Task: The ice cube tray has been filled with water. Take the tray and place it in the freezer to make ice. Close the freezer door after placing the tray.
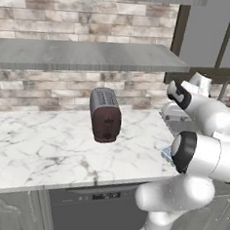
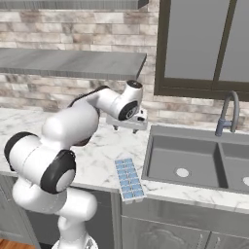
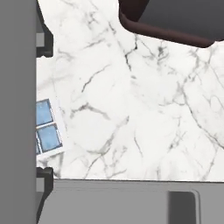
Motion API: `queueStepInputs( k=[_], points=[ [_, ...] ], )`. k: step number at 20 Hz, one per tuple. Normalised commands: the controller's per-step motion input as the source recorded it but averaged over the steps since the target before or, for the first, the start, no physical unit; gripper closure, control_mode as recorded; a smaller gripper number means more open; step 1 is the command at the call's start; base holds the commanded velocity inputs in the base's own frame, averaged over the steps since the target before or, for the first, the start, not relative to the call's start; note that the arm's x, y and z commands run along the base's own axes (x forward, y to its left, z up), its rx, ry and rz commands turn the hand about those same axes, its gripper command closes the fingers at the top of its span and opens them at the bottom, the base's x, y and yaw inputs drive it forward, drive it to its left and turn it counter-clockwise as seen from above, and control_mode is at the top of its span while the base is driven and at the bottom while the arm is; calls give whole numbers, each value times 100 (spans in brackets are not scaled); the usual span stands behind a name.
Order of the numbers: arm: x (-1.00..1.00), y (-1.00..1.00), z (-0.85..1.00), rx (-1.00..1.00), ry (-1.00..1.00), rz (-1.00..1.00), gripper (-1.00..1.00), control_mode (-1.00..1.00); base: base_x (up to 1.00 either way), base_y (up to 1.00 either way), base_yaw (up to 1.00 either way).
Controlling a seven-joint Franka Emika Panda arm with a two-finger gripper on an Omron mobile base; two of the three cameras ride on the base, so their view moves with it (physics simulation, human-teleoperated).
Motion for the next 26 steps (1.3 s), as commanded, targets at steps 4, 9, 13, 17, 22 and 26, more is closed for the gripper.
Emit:
queueStepInputs(
  k=[4,9,13,17,22,26],
  points=[
    [-100,0,31,18,0,-27,-100,-100,0,0,0],
    [-100,0,19,31,0,-29,-100,-100,0,0,0],
    [-100,0,3,35,0,-25,-100,-100,0,0,0],
    [-100,-1,0,30,0,-19,-100,-100,0,0,0],
    [-100,-6,0,23,0,-12,-100,-100,0,0,0],
    [-100,-8,0,22,0,-12,-100,-100,0,0,0]
  ],
)
